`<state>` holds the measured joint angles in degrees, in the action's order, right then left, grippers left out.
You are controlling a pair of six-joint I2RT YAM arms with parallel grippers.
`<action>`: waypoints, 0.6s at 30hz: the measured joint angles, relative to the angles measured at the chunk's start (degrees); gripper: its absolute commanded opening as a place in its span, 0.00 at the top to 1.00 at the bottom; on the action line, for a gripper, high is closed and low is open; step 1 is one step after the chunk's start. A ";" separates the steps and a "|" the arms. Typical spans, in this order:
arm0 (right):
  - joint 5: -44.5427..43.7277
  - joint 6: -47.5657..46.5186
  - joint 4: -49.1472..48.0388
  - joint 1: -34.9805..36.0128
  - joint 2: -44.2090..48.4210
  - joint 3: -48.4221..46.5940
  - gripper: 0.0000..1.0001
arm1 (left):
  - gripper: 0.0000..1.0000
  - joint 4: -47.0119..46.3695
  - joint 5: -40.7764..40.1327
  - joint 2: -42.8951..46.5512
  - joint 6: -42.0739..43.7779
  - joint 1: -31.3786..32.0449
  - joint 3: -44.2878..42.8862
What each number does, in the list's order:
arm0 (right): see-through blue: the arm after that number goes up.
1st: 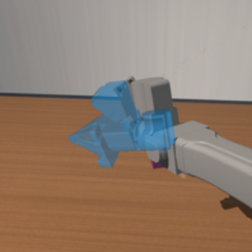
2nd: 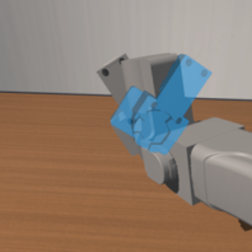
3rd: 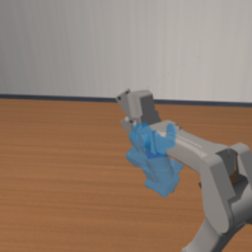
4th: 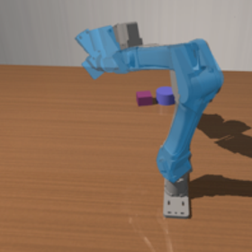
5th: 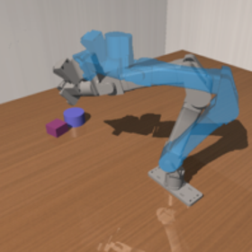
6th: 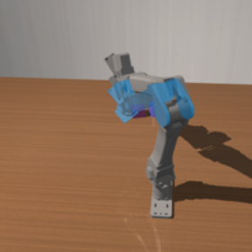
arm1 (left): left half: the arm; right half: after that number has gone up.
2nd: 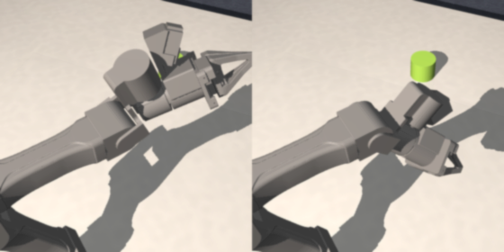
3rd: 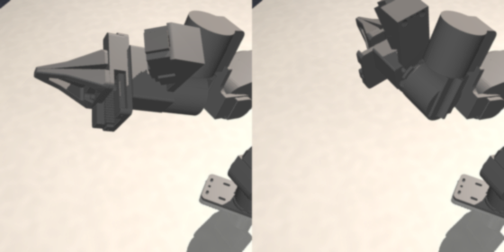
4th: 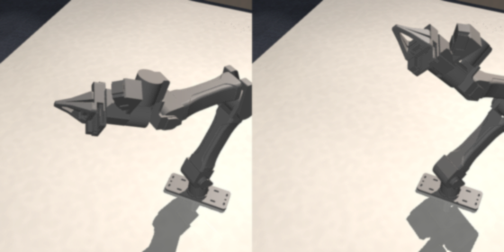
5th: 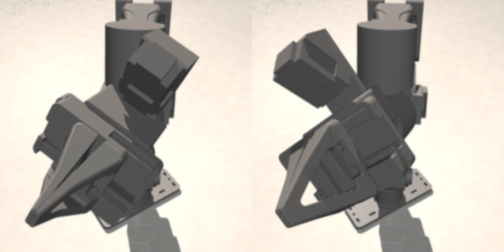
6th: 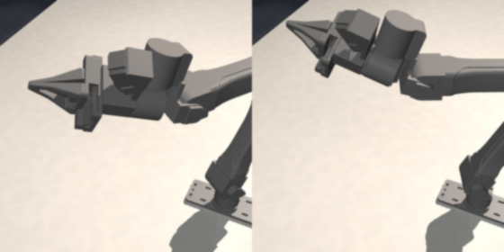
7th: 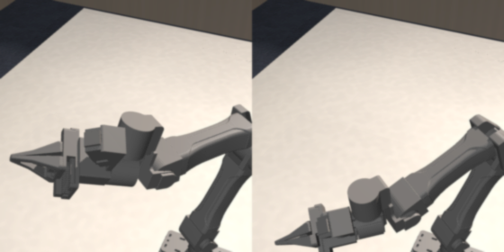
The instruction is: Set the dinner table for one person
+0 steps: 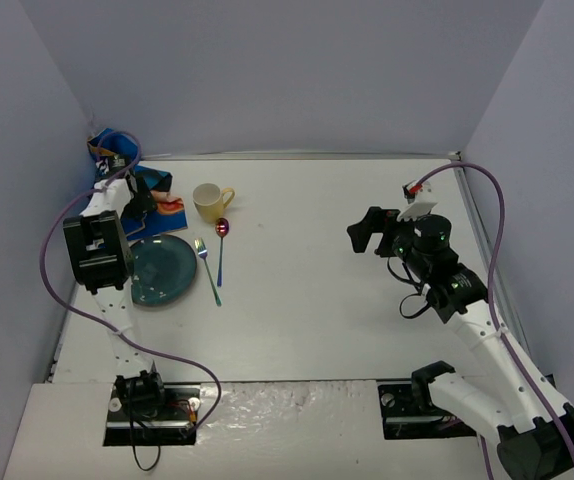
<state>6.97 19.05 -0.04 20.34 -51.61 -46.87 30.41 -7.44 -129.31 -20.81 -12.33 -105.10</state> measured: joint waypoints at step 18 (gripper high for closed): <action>1.08 0.00 -0.19 0.00 -0.68 0.02 0.00 | 1.00 9.19 -2.50 -5.91 1.04 -0.45 -10.81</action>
<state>8.05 19.05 -0.23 20.34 -52.29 -46.85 39.60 -9.94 -135.22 -19.77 -12.78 -115.90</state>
